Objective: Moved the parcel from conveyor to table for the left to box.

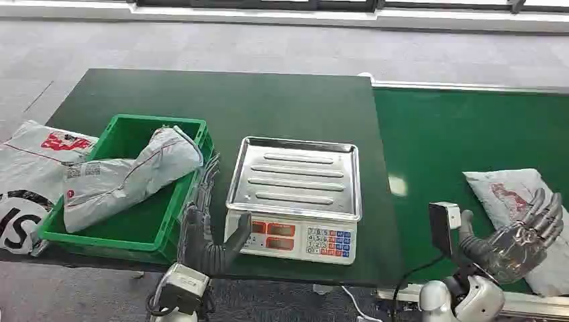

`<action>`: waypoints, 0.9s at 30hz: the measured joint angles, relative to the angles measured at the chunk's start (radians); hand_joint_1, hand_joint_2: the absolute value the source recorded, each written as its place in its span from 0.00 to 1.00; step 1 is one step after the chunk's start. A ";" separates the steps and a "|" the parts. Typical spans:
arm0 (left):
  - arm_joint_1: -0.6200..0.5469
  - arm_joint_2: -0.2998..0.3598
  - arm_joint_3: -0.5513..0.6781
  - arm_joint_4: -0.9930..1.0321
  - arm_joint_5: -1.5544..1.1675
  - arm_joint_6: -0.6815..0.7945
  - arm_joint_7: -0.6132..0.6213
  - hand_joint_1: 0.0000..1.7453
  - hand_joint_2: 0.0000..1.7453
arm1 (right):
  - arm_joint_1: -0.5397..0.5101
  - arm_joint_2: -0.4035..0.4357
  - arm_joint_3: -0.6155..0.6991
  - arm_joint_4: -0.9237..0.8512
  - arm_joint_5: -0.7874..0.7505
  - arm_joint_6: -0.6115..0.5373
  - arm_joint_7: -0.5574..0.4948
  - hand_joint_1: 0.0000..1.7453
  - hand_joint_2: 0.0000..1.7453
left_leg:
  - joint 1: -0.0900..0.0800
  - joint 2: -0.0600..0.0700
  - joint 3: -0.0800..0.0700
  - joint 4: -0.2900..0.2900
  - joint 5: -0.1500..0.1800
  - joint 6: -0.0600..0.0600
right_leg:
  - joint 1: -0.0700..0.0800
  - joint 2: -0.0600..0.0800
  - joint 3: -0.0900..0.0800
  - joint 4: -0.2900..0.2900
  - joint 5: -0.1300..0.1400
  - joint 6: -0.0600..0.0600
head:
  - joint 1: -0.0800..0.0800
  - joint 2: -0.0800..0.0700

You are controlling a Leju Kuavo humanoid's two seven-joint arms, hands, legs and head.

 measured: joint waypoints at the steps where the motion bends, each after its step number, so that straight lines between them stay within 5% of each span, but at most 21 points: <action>1: -0.002 0.000 0.000 0.000 0.002 0.000 0.000 0.00 1.00 | -0.010 -0.011 -0.007 0.022 0.010 0.002 0.010 0.00 1.00 | 0.000 0.000 0.000 0.000 0.000 0.000 | 0.000 0.000 0.000 0.000 0.000 0.000 | 0.000 0.000; 27: -0.011 0.016 0.000 0.004 0.029 0.013 -0.002 0.00 1.00 | -0.226 -0.219 -0.110 0.505 0.067 0.000 0.108 0.00 1.00 | 0.000 -0.001 0.000 0.000 0.000 0.000 | 0.000 0.000 0.000 0.000 0.000 0.000 | 0.000 0.000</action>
